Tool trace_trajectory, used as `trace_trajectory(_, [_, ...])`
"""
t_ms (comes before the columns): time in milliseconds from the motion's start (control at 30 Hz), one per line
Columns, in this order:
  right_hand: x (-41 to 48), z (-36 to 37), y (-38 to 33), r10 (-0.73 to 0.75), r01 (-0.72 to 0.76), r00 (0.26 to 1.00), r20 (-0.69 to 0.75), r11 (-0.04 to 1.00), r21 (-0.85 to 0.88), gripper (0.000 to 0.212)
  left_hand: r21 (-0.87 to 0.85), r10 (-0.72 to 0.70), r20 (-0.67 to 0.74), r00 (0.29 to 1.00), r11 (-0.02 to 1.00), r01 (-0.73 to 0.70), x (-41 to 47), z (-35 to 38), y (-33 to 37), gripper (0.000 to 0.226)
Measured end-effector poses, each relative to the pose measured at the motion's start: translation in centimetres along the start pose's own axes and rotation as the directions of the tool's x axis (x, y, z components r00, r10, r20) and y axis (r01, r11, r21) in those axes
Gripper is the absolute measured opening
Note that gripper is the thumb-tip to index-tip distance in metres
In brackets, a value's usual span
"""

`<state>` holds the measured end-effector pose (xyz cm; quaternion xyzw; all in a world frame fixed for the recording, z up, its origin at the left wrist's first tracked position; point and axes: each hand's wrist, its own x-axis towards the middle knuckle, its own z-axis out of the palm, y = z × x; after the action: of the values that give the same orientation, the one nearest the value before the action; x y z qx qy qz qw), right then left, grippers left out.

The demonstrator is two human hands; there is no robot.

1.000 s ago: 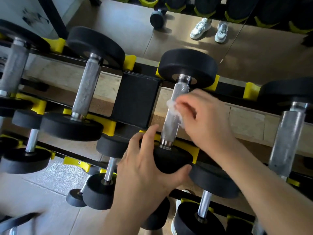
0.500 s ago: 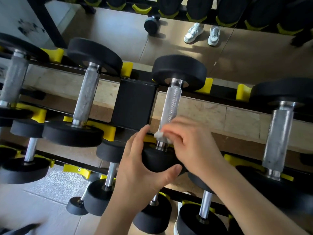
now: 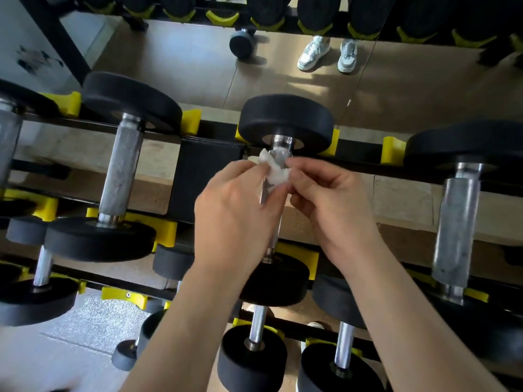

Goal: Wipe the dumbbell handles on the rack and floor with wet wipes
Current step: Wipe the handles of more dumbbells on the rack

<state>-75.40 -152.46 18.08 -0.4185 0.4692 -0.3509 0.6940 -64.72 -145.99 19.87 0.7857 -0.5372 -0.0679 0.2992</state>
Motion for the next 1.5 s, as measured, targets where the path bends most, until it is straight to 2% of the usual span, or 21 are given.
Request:
trace_trajectory(100, [-0.3, -0.1, -0.1, -0.072, 0.066, 0.996, -0.058, 0.994, -0.091, 0.013, 0.035, -0.039, -0.034, 0.999, 0.999, 0.040, -0.1, 0.4, 0.4, 0.016])
trace_trajectory(167, [0.0, 0.1, -0.1, -0.103, 0.093, 0.990, -0.095, 0.990, -0.103, 0.012, 0.051, -0.047, -0.078, 0.996, 0.997, 0.051, -0.1, 0.4, 0.7, 0.017])
trace_trajectory(233, [0.3, 0.3, 0.1, -0.092, 0.085, 0.990, -0.111, 0.994, -0.072, 0.008, 0.086, 0.036, -0.070, 0.997, 0.996, -0.030, -0.2, 0.4, 1.1, 0.022])
trace_trajectory(300, [0.5, 0.5, 0.1, -0.044, 0.042, 0.993, -0.112, 0.999, -0.026, 0.008, 0.108, 0.098, 0.011, 0.995, 0.989, -0.099, -0.3, 0.5, 1.5, 0.025])
trace_trajectory(400, [0.3, 0.6, 0.0, 0.000, 0.005, 0.995, -0.104, 0.999, 0.046, 0.009, 0.129, 0.086, 0.024, 0.996, 0.988, -0.088, 0.1, 0.7, 1.7, 0.026])
trace_trajectory(467, [0.1, 0.3, 0.2, -0.038, 0.038, 0.993, -0.115, 0.999, -0.004, 0.007, 0.137, 0.037, -0.006, 0.999, 0.990, -0.036, 1.1, 0.7, 1.7, 0.023])
trace_trajectory(533, [-0.1, 0.0, 0.4, -0.106, 0.091, 0.988, -0.113, 0.987, -0.129, 0.008, 0.140, -0.076, 0.008, 0.997, 0.987, 0.074, 2.2, 0.8, 1.5, 0.026])
trace_trajectory(633, [-0.3, -0.3, 0.6, -0.196, 0.175, 0.978, -0.063, 0.951, -0.254, 0.016, -0.085, -0.345, 0.105, 0.933, 0.931, 0.354, 4.6, 1.4, 0.8, 0.041])
trace_trajectory(667, [-0.4, -0.3, 0.6, -0.211, 0.188, 0.976, -0.049, 0.938, -0.292, 0.018, -0.146, -0.382, 0.130, 0.915, 0.906, 0.398, 5.1, 1.3, 0.6, 0.044])
trace_trajectory(733, [-0.4, -0.5, 0.4, -0.249, 0.222, 0.968, -0.022, 0.898, -0.380, 0.024, -0.074, -0.351, 0.156, 0.923, 0.928, 0.365, 4.8, 0.8, 0.3, 0.042])
trace_trajectory(833, [-1.1, -0.9, 0.4, -0.279, 0.282, 0.957, 0.079, 0.832, -0.477, 0.033, 0.191, -0.212, 0.236, 0.948, 0.967, 0.168, 1.7, -0.9, -0.4, 0.037])
trace_trajectory(933, [-2.6, -1.2, 1.3, -0.290, 0.333, 0.943, 0.165, 0.777, -0.535, 0.034, 0.369, -0.195, 0.385, 0.902, 0.929, 0.043, -0.7, -2.8, -0.5, 0.030])
trace_trajectory(1000, [-3.3, -1.3, 2.0, -0.276, 0.317, 0.948, 0.157, 0.791, -0.524, 0.034, 0.382, -0.176, 0.398, 0.900, 0.924, 0.012, -0.6, -3.3, -0.5, 0.023])
trace_trajectory(1067, [-3.3, -1.2, 2.2, -0.266, 0.304, 0.953, 0.148, 0.813, -0.496, 0.038, 0.269, -0.106, 0.352, 0.930, 0.963, 0.008, 0.2, -3.3, -0.2, 0.008])
trace_trajectory(1133, [-2.9, -0.9, 1.8, -0.272, 0.314, 0.949, 0.157, 0.823, -0.473, 0.042, 0.222, -0.051, 0.342, 0.938, 0.975, -0.028, 1.1, -2.9, 0.4, 0.013])
trace_trajectory(1233, [-2.2, -0.4, 0.7, -0.275, 0.314, 0.950, 0.150, 0.843, -0.436, 0.021, 0.274, 0.014, 0.351, 0.936, 0.955, -0.117, 1.1, -2.6, 1.3, 0.029])
trace_trajectory(1300, [-2.0, -0.6, 0.6, -0.201, 0.225, 0.974, 0.103, 0.906, -0.358, 0.016, 0.346, -0.129, 0.366, 0.922, 0.938, -0.005, 0.8, -3.2, 1.0, 0.031])
trace_trajectory(1400, [-2.2, -1.7, 1.5, 0.029, -0.036, 0.997, -0.065, 0.994, -0.104, 0.012, 0.378, -0.349, 0.457, 0.818, 0.909, 0.176, -0.2, -4.7, -0.2, 0.018])
trace_trajectory(1433, [-2.3, -2.0, 1.8, 0.098, -0.101, 0.988, -0.123, 0.995, -0.021, 0.010, 0.340, -0.371, 0.470, 0.801, 0.914, 0.223, -0.6, -5.1, -0.3, 0.009])
trace_trajectory(1467, [-2.3, -2.3, 2.1, 0.133, -0.132, 0.977, -0.166, 0.991, 0.019, 0.009, 0.291, -0.351, 0.470, 0.810, 0.928, 0.233, -1.0, -5.4, -0.2, 0.009])
trace_trajectory(1500, [-2.3, -2.3, 2.2, 0.145, -0.142, 0.971, -0.188, 0.989, 0.030, 0.009, 0.233, -0.320, 0.440, 0.839, 0.943, 0.237, -1.4, -5.6, 0.0, 0.020])
